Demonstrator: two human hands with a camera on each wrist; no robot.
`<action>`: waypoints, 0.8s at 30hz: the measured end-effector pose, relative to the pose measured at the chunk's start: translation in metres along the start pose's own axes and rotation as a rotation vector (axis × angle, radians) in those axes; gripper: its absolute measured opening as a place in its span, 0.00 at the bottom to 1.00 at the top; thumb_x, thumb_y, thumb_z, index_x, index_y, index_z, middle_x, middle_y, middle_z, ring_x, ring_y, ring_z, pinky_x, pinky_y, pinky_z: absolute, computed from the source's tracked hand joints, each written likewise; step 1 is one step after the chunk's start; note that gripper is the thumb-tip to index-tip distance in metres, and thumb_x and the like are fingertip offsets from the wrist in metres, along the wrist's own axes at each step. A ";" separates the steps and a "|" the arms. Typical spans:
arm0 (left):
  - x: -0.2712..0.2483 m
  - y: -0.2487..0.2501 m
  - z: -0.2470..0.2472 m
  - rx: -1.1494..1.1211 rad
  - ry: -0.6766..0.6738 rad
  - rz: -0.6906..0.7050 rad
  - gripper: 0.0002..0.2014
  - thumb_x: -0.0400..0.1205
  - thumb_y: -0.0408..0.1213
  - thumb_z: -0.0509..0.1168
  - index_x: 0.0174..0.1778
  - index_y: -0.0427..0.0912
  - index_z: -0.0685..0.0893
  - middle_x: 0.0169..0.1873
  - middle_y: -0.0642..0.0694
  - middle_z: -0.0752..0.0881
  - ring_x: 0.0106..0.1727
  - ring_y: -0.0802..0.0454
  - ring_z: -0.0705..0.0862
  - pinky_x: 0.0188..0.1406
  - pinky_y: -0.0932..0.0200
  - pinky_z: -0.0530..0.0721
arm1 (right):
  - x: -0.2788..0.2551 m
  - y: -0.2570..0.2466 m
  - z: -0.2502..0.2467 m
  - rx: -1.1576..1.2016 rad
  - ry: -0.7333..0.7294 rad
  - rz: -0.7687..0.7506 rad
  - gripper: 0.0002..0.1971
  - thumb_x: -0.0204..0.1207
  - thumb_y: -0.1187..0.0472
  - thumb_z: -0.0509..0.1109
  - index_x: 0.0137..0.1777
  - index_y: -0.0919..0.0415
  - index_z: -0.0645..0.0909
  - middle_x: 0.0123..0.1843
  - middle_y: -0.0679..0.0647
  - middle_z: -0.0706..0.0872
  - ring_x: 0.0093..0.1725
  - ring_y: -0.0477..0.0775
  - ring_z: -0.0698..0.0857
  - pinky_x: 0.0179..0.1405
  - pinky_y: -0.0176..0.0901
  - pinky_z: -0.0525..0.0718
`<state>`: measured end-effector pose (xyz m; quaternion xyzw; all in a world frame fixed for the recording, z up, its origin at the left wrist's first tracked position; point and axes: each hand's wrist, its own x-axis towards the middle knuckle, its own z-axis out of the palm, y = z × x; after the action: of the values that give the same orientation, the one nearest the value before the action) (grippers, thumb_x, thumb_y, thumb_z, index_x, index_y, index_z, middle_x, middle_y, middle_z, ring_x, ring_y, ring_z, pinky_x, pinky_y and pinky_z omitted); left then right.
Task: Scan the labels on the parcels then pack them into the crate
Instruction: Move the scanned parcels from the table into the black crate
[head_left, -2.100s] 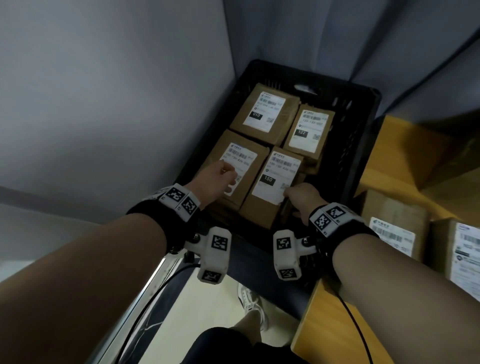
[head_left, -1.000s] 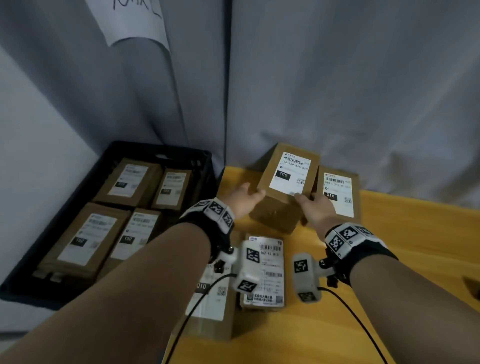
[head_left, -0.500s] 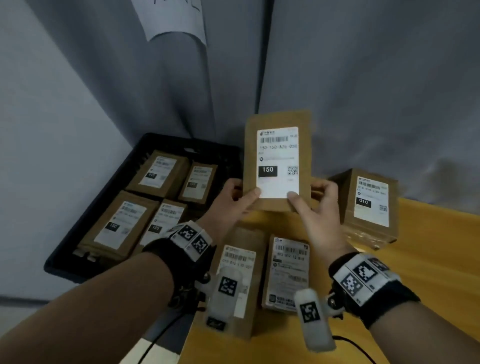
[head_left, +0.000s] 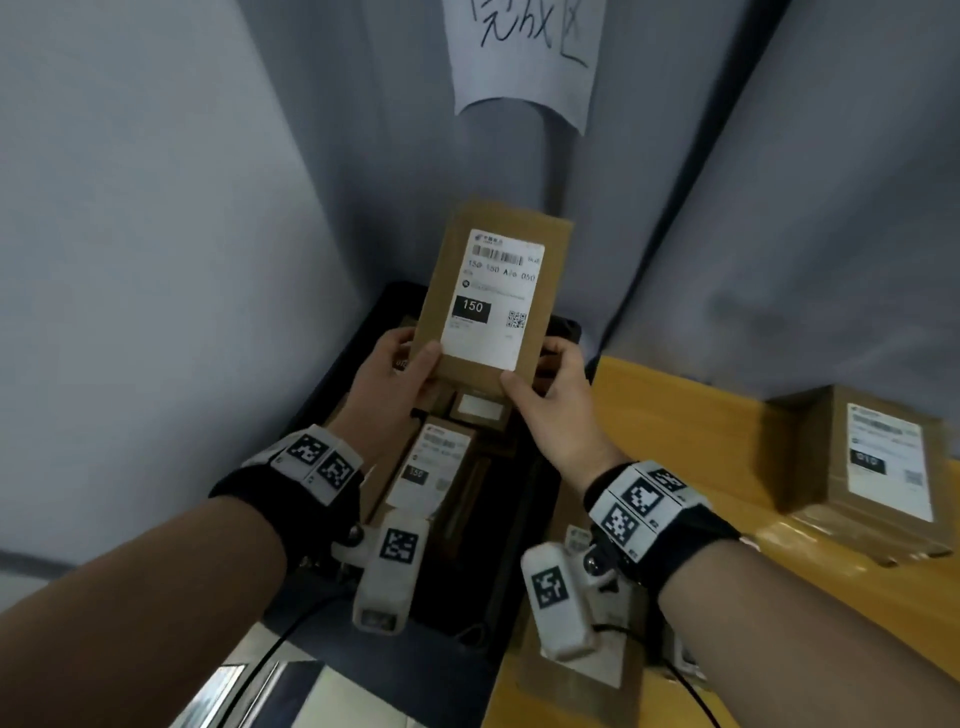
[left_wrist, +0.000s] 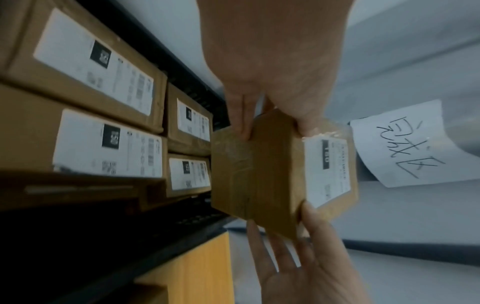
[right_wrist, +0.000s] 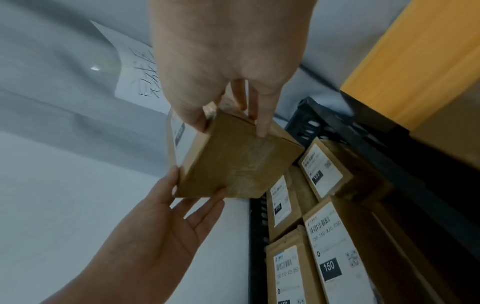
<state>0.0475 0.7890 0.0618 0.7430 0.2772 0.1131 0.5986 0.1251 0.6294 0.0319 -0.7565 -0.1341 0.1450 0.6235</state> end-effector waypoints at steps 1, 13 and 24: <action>0.011 -0.006 -0.003 0.038 -0.028 -0.032 0.20 0.85 0.46 0.61 0.73 0.45 0.72 0.60 0.47 0.84 0.53 0.51 0.87 0.54 0.53 0.87 | 0.005 0.004 0.006 -0.017 -0.014 0.053 0.24 0.79 0.63 0.71 0.72 0.61 0.67 0.51 0.40 0.81 0.45 0.28 0.82 0.45 0.20 0.80; 0.086 -0.041 0.036 0.122 -0.230 -0.279 0.23 0.88 0.50 0.53 0.79 0.47 0.68 0.67 0.44 0.79 0.58 0.41 0.86 0.65 0.46 0.83 | 0.052 0.048 0.011 -0.152 0.089 0.284 0.22 0.84 0.52 0.62 0.76 0.55 0.73 0.71 0.54 0.81 0.69 0.58 0.80 0.70 0.59 0.78; 0.095 -0.066 0.027 -0.073 -0.229 -0.385 0.12 0.87 0.42 0.59 0.66 0.48 0.73 0.63 0.44 0.76 0.56 0.41 0.87 0.60 0.49 0.86 | 0.049 0.052 0.020 -0.434 0.133 0.137 0.24 0.83 0.61 0.63 0.80 0.57 0.67 0.71 0.58 0.81 0.69 0.58 0.79 0.66 0.41 0.75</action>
<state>0.1207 0.8273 -0.0237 0.6622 0.3400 -0.0784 0.6632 0.1638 0.6566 -0.0254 -0.8881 -0.0690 0.1046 0.4423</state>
